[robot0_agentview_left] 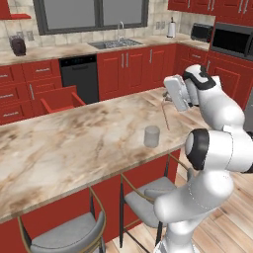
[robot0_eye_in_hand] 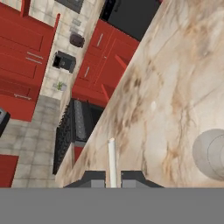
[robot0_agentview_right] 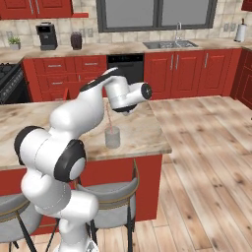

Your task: Take a straw from the drawer in front and place it inside the glass cup on the dining counter.

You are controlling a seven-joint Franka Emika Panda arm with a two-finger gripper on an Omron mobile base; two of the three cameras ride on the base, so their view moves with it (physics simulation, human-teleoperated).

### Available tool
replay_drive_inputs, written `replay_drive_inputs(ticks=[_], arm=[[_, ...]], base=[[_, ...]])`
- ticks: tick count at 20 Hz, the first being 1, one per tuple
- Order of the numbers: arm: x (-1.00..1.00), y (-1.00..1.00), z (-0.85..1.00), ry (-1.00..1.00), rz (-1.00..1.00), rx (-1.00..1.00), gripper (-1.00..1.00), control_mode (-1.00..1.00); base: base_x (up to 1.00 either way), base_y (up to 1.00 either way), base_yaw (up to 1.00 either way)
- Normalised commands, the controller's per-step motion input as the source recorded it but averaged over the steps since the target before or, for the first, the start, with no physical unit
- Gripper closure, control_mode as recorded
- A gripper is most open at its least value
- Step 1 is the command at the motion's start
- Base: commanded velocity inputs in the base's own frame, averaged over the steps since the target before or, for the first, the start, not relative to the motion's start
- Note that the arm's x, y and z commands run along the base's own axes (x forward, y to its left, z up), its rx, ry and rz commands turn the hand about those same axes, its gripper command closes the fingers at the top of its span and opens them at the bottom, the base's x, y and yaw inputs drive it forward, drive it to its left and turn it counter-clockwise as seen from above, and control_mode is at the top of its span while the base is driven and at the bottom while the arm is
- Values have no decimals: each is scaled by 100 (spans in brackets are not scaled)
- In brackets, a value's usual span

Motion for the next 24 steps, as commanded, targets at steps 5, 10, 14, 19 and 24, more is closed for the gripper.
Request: replay_drive_inputs(ticks=[5,10,14,19,24], arm=[[25,0,-1,0,-3,0,100,-100],[25,0,-12,0,0,0,100,-100],[22,0,-14,0,0,0,100,-100],[7,0,-25,-2,0,0,100,-100],[0,2,-23,-4,0,0,100,-100]], base=[[0,0,0],[0,0,0],[0,0,0],[0,0,0],[0,0,0]])
